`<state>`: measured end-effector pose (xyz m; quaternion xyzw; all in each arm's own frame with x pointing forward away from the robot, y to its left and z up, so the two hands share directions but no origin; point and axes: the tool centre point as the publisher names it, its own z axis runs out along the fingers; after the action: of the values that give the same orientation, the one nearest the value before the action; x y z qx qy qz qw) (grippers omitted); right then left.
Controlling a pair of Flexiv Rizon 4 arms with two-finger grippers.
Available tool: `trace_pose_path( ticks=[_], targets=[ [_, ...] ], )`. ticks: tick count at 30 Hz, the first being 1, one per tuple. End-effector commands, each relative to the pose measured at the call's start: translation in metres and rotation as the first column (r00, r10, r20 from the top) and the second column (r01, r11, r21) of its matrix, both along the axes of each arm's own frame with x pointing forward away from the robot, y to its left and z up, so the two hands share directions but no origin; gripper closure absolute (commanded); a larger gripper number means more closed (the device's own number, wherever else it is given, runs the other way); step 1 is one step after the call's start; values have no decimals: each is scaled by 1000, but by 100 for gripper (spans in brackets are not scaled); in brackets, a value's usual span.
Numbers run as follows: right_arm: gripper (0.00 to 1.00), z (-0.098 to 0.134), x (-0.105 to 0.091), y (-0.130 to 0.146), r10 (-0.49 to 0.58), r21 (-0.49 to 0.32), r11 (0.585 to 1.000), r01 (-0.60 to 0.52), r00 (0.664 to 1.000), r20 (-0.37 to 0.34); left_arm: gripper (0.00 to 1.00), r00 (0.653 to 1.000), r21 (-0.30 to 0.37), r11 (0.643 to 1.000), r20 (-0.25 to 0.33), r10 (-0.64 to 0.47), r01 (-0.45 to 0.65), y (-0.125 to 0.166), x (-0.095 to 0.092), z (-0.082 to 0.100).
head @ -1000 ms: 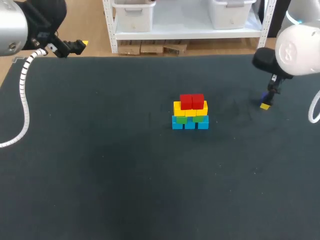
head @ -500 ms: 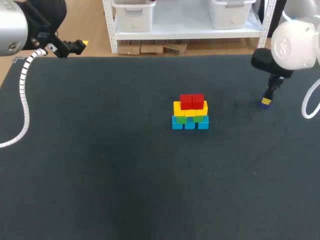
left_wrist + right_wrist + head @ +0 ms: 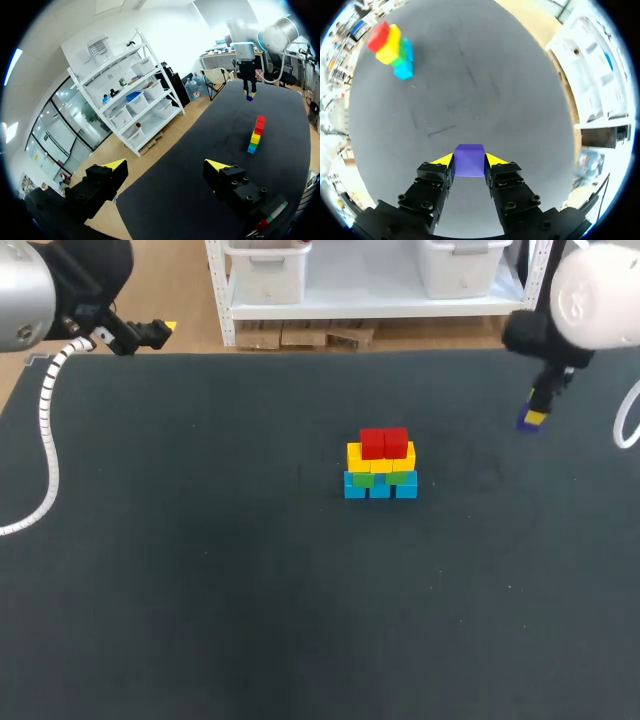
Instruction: Place the blue cubes, place green cubes on the blue cubes, place the yellow cubes on the green cubes, then place the red cubes on the yellow cubes, and place purple cube on the red cubes.
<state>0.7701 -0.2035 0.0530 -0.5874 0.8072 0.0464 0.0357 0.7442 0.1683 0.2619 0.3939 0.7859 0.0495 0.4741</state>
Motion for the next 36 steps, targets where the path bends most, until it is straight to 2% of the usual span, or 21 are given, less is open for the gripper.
trace_pose_path(
  ticks=[1, 9, 17, 26, 36],
  targets=[
    [100, 51, -21, 5, 62, 0, 998, -62, 995, 78, 0, 1000, -2, 1000, 0, -5, 5, 1, 2, 0],
    [100, 119, -32, 38, 131, 4, 991, -135, 973, 190, 0, 1000, -2, 1000, 0, -5, 5, 1, 2, 0],
    [100, 159, -50, 74, 220, 2, 974, -228, 942, 253, 0, 1000, -2, 1000, 0, -5, 5, 1, 2, 0],
    [100, 168, -70, 107, 337, -26, 940, -341, 912, 235, 0, 1000, -2, 1000, 0, -5, 5, 1, 2, 0],
    [100, 164, -89, 137, 343, 5, 937, -350, 919, 194, 0, 1000, -2, 1000, 0, -5, 5, 1, 2, 0]
  ],
)
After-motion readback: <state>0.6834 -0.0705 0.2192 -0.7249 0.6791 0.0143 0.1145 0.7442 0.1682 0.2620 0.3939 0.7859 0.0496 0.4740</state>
